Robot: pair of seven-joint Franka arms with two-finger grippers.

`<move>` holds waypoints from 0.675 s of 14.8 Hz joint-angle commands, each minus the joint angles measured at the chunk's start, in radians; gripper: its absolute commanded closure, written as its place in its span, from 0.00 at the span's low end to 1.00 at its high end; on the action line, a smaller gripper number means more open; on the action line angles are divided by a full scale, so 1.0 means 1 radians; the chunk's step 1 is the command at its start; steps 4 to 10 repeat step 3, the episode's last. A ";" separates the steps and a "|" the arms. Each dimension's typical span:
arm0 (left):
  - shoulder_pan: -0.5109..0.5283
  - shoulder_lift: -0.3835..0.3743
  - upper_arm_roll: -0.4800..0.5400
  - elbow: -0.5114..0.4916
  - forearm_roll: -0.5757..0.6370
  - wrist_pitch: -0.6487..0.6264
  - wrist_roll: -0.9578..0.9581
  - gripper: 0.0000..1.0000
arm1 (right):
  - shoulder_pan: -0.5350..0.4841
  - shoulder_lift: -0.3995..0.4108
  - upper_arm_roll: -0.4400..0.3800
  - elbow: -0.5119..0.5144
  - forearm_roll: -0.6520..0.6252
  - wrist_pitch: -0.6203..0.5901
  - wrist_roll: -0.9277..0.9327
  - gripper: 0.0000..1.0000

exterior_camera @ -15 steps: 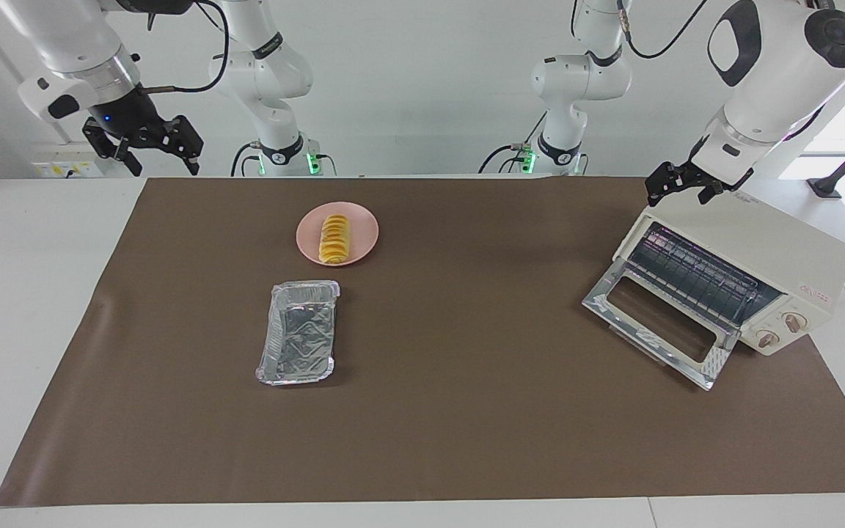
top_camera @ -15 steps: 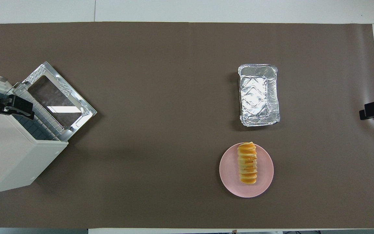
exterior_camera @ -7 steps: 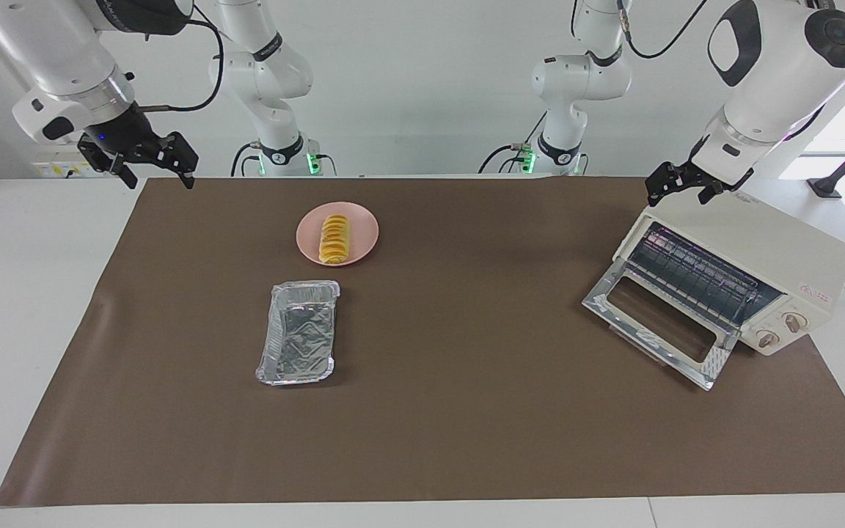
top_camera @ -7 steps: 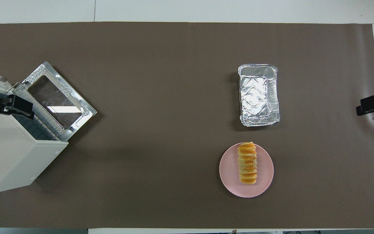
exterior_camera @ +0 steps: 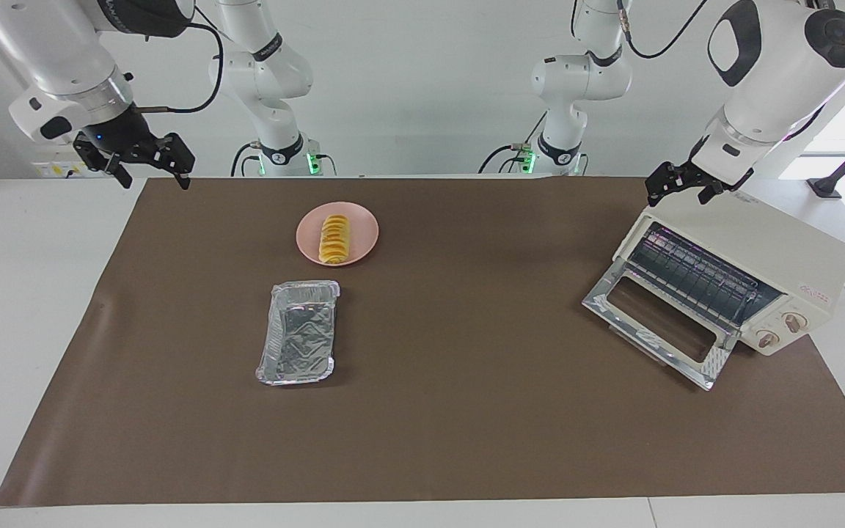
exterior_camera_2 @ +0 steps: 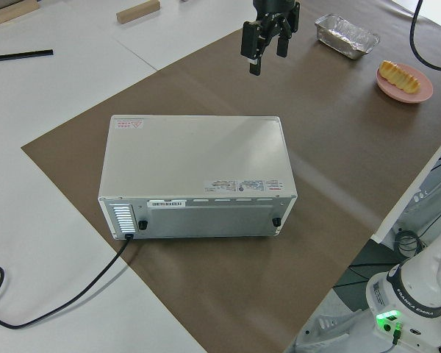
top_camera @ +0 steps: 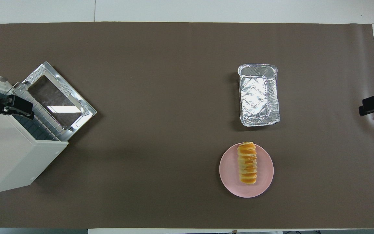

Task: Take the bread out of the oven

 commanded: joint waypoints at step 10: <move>0.009 -0.025 -0.006 -0.024 -0.005 0.015 0.002 0.00 | 0.004 -0.012 0.001 -0.014 -0.014 0.000 -0.029 0.00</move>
